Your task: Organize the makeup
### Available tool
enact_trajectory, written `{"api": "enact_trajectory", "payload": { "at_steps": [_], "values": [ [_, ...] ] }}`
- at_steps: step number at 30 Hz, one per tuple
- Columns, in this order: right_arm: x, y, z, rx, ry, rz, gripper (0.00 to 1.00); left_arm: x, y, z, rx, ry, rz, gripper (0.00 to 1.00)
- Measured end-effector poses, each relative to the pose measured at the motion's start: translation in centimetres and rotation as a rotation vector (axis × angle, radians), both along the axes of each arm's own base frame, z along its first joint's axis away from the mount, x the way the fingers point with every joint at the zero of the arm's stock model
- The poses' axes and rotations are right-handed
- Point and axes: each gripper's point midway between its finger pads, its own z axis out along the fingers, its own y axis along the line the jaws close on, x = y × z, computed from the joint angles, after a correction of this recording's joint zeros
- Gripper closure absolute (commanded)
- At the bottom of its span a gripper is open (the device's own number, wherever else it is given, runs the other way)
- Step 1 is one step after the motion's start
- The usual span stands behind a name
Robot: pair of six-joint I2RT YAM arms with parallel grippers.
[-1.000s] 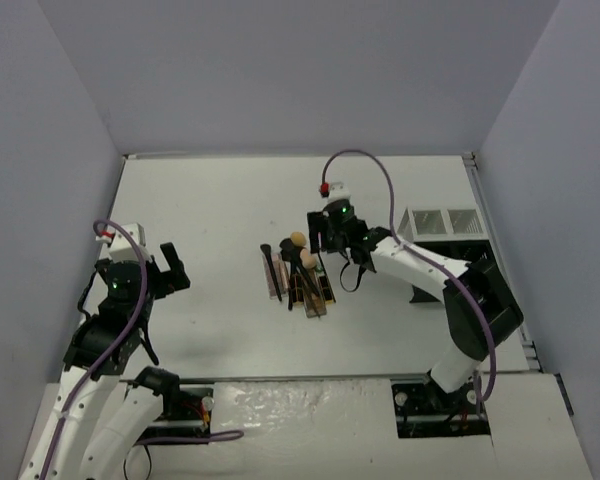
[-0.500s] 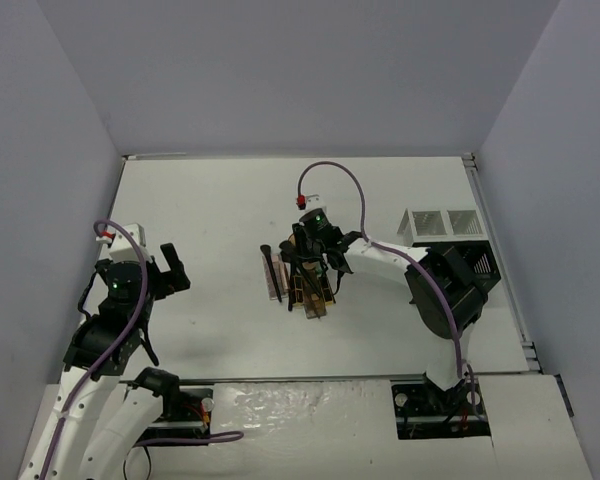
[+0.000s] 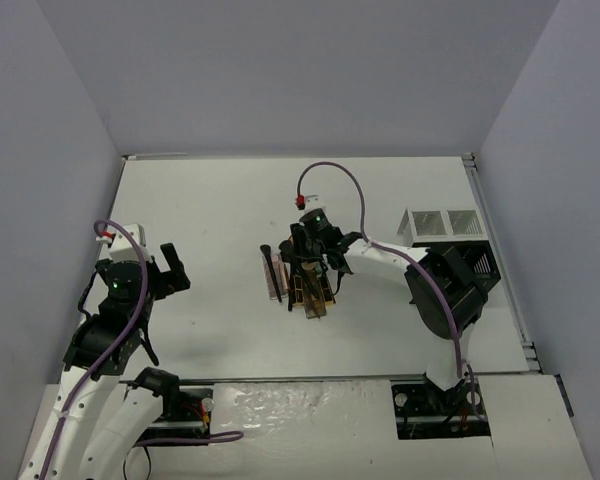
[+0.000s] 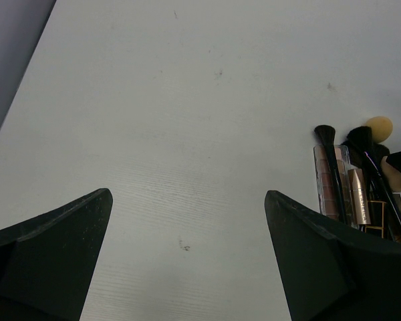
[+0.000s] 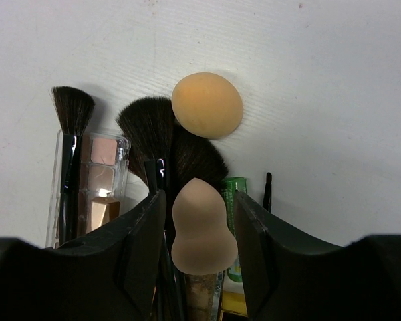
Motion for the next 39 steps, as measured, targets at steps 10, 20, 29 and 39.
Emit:
{"api": "enact_trajectory", "payload": {
  "at_steps": [10, 20, 29, 39],
  "values": [
    [-0.8, -0.9, -1.3, -0.033, 0.020, -0.010, 0.80, 0.0, 0.0, 0.0, -0.001, 0.002, -0.001, 0.03],
    [-0.9, -2.2, 3.5, -0.011, -0.072, -0.048, 1.00, 0.1, -0.2, -0.2, -0.001, 0.012, -0.006, 0.03],
    [-1.6, -12.3, 19.1, 0.108, -0.419, -0.344, 1.00, 0.1, -0.2, -0.3, -0.002, 0.013, -0.008, 0.03],
    [-7.5, -35.6, 17.4, -0.053, -0.438, -1.033, 1.00, 0.1, -0.3, -0.3, -0.007, 0.014, -0.013, 0.03]
  ]
}}
